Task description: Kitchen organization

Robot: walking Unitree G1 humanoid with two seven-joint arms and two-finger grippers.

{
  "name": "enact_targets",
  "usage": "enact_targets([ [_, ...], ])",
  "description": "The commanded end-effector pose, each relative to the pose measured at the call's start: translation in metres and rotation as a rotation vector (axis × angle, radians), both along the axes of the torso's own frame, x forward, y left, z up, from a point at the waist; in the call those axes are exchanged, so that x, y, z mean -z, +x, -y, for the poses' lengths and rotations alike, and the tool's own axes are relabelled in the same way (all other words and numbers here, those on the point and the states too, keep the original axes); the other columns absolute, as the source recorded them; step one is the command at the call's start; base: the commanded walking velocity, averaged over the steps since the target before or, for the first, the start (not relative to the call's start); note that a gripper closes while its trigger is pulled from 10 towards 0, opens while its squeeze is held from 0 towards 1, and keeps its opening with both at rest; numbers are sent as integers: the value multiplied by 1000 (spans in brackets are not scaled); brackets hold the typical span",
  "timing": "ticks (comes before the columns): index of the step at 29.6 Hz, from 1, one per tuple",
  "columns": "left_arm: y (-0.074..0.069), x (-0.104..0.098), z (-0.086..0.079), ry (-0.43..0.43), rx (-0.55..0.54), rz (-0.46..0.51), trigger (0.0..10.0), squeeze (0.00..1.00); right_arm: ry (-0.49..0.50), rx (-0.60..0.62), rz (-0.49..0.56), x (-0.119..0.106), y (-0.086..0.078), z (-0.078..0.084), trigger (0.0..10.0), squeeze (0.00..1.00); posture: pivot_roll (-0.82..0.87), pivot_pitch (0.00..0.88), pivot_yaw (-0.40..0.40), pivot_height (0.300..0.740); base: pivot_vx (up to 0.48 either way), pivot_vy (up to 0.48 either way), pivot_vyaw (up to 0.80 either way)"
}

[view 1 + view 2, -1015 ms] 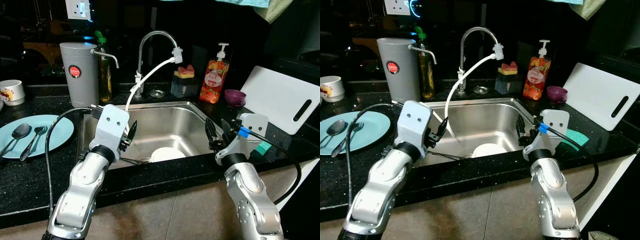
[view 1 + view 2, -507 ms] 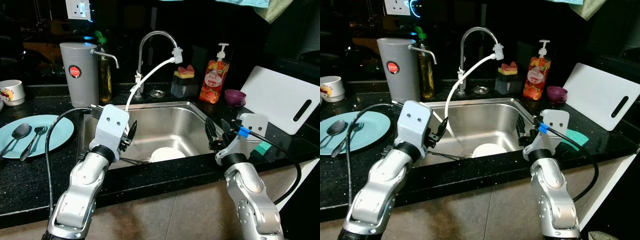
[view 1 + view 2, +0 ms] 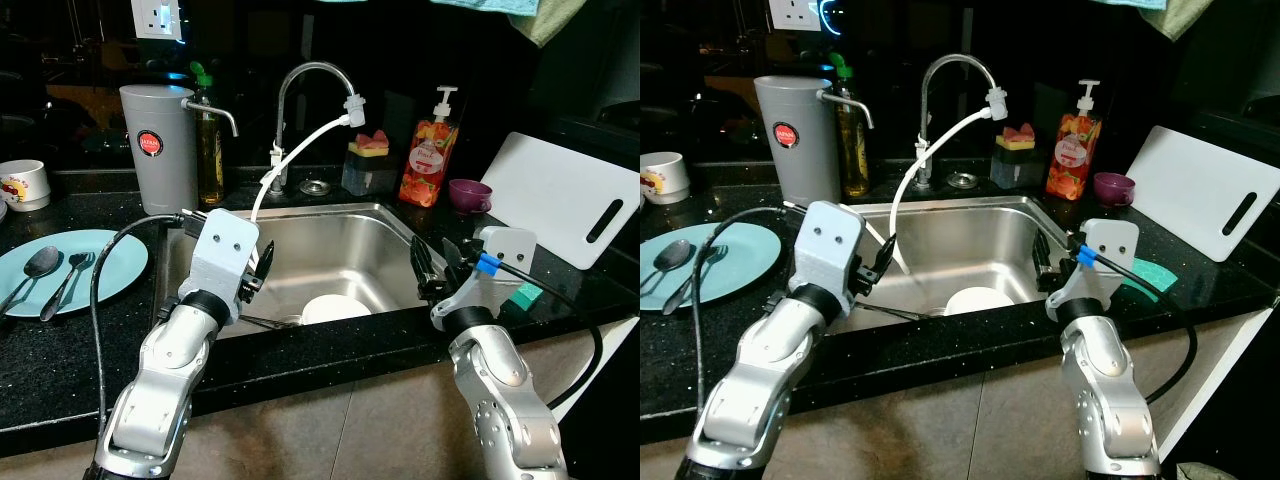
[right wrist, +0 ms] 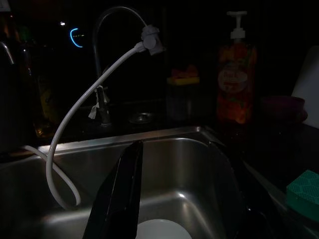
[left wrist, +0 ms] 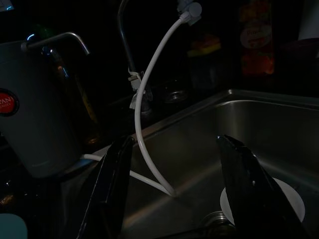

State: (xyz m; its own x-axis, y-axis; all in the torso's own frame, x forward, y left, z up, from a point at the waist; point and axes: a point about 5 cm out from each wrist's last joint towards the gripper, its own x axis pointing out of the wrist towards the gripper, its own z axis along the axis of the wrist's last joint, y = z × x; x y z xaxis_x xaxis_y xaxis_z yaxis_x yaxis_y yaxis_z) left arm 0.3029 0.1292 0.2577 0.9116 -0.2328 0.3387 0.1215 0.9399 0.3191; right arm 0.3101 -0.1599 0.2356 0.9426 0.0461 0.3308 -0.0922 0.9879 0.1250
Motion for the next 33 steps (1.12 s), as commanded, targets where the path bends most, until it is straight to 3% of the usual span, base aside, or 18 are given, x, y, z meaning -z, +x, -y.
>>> enact_targets([
  [1, 2, 3, 2, 11, 5, -9, 10000, 0, -8, 13, 3, 0, -1, 2, 10000, 0, 166, 19, -102, 740, 0, 0, 0],
  [33, 2, 1, 2, 11, 5, -1, 10000, 0, -11, 2, 8, -2, 1, 0, 10000, 0, 174, 13, -108, 740, 0, 0, 0],
])
